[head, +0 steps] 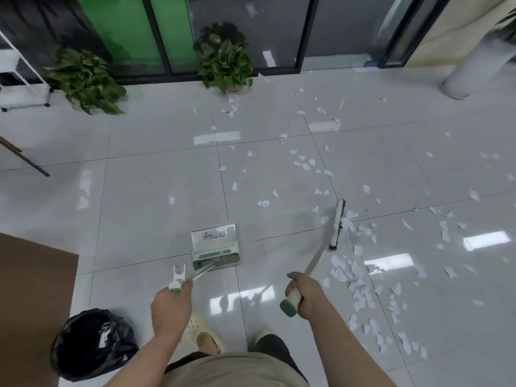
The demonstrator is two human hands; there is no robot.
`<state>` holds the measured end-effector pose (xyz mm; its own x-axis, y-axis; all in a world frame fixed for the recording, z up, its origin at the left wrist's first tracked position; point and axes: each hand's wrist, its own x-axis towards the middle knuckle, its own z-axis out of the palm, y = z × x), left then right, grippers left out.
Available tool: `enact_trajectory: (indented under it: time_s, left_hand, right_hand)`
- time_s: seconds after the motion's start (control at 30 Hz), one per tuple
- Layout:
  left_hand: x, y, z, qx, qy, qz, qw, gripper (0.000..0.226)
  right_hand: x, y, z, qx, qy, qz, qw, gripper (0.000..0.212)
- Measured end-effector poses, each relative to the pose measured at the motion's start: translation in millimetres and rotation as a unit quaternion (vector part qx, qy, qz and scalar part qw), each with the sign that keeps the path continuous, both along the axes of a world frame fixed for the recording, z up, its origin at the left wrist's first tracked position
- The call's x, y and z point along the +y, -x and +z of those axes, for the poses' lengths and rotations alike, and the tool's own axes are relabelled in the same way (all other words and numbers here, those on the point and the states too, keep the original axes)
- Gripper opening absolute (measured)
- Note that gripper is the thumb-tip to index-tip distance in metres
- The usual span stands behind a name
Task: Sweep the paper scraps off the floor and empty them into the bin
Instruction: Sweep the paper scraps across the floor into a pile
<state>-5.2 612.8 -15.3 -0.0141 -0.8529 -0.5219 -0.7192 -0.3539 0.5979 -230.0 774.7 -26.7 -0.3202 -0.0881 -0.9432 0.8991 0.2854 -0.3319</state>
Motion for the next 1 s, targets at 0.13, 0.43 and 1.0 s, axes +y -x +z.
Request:
enact_trajectory:
  time_s: [0.13,0.43,1.0]
  left_hand:
    - [-37.8,-1.0,2.3,0.020,0.010,0.000,1.000,0.046]
    - [-94.2,-59.2,-3.5,0.047,-0.013,0.096,0.994,0.053]
    - [-175.6,-69.0,-6.5,0.032,-0.076,0.230,0.970,0.035]
  right_hand:
    - [-35.9,-18.2,15.2,-0.022,0.059,-0.043,0.997,0.019]
    - [-143.8,-66.3,21.2,-0.199,0.127,0.030,0.971,0.034]
    - [-228.8,-20.5,15.1,-0.271,0.052,0.052,0.960,0.019]
